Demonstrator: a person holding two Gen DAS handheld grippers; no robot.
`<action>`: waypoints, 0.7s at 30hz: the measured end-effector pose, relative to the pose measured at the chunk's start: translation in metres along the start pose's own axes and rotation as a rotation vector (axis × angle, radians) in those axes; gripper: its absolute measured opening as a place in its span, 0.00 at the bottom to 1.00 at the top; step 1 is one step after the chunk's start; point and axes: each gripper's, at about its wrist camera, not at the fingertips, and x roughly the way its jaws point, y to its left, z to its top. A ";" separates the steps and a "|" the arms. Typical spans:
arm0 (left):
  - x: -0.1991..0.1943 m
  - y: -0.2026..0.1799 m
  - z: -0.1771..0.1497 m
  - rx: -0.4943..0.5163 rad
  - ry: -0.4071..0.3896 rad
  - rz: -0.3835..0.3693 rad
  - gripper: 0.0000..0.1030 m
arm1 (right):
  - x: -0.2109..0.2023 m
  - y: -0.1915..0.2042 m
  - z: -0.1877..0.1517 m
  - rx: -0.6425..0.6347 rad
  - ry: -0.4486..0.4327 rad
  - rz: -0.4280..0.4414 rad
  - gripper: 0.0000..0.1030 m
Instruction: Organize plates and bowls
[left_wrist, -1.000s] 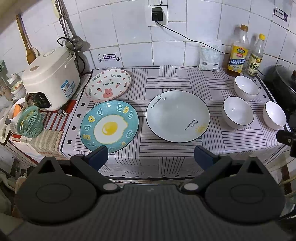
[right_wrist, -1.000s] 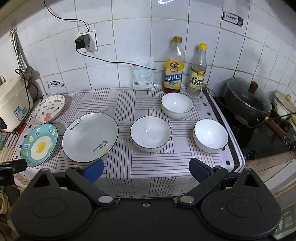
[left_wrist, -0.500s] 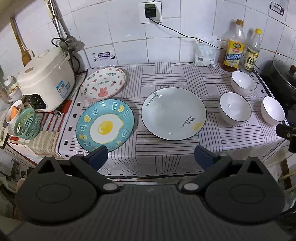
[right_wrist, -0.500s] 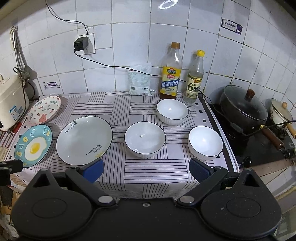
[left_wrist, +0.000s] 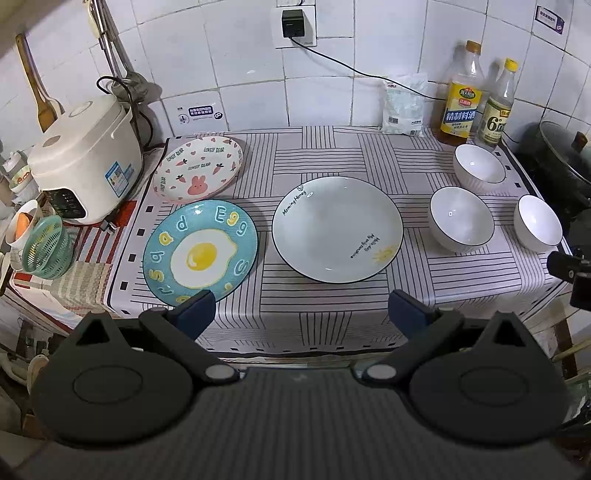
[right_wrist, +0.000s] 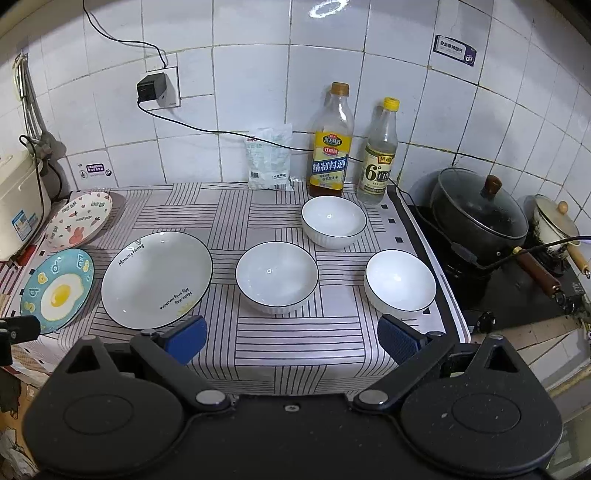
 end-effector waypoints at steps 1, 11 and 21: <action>0.000 0.000 0.000 0.000 0.000 0.000 0.98 | 0.000 0.000 0.000 0.000 0.000 0.000 0.97; 0.000 -0.002 -0.001 0.002 0.001 -0.003 0.98 | 0.000 -0.001 -0.002 0.010 -0.003 -0.004 0.97; -0.002 0.004 -0.004 -0.003 -0.014 -0.027 0.98 | -0.009 0.005 -0.004 -0.002 -0.046 0.006 0.97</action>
